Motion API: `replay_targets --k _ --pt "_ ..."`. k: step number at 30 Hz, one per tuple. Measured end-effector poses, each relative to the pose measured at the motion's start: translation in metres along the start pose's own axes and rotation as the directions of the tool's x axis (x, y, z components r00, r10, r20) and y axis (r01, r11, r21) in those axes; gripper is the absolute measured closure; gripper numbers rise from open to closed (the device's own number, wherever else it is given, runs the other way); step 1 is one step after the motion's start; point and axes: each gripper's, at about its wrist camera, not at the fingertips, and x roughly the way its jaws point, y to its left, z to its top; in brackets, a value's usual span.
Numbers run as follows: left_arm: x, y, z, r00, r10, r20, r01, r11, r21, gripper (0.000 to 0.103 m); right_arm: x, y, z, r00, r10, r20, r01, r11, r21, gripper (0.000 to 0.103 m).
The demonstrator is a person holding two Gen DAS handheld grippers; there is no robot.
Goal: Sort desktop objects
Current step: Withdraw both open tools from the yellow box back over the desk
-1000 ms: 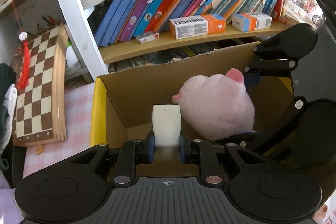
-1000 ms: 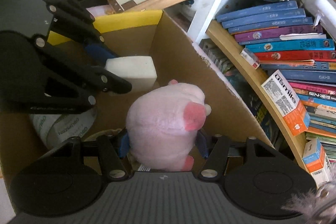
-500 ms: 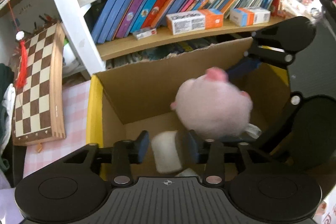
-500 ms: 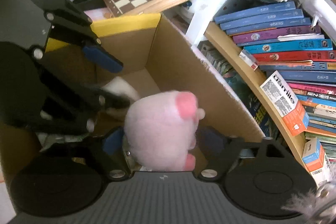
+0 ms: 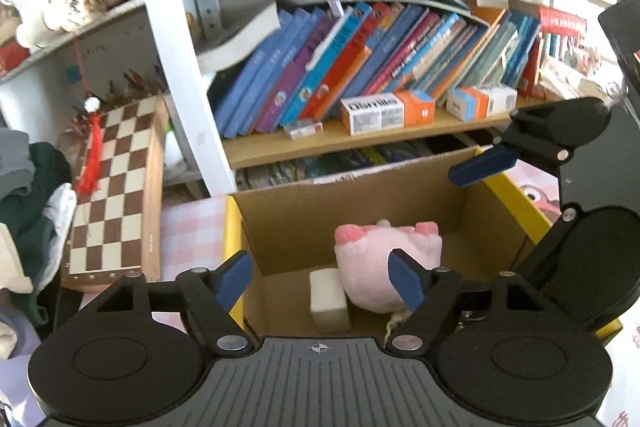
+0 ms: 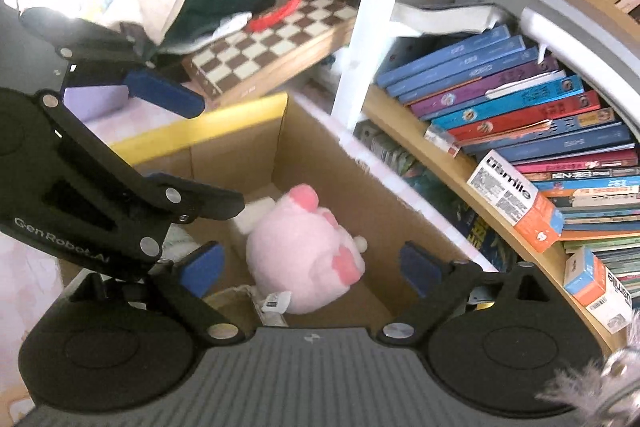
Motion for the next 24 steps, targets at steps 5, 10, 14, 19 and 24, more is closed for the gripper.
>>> replay_targets --k 5,10,14,19,24 --pt "-0.019 0.001 -0.001 0.999 0.023 0.044 -0.022 1.000 -0.017 0.021 -0.017 0.006 0.000 0.998 -0.029 0.057 0.027 0.999 0.028 0.005" --pt "-0.042 0.004 -0.004 0.994 0.034 0.100 -0.029 0.999 -0.044 0.018 -0.036 0.013 -0.001 0.991 -0.073 0.116 0.065 0.995 0.070 0.005" --pt "-0.061 0.006 -0.009 0.990 0.030 0.140 -0.022 0.998 -0.059 0.016 -0.054 0.020 -0.004 0.982 -0.112 0.151 0.097 0.990 0.105 0.005" --pt "-0.081 0.007 -0.017 0.985 0.024 0.174 -0.012 0.998 -0.070 0.016 -0.078 0.029 -0.010 0.968 -0.166 0.186 0.139 0.979 0.152 0.004" --pt "-0.097 0.007 -0.028 0.981 0.013 0.192 -0.001 0.998 -0.060 0.016 -0.099 0.039 -0.021 0.956 -0.221 0.194 0.177 0.959 0.219 0.004"
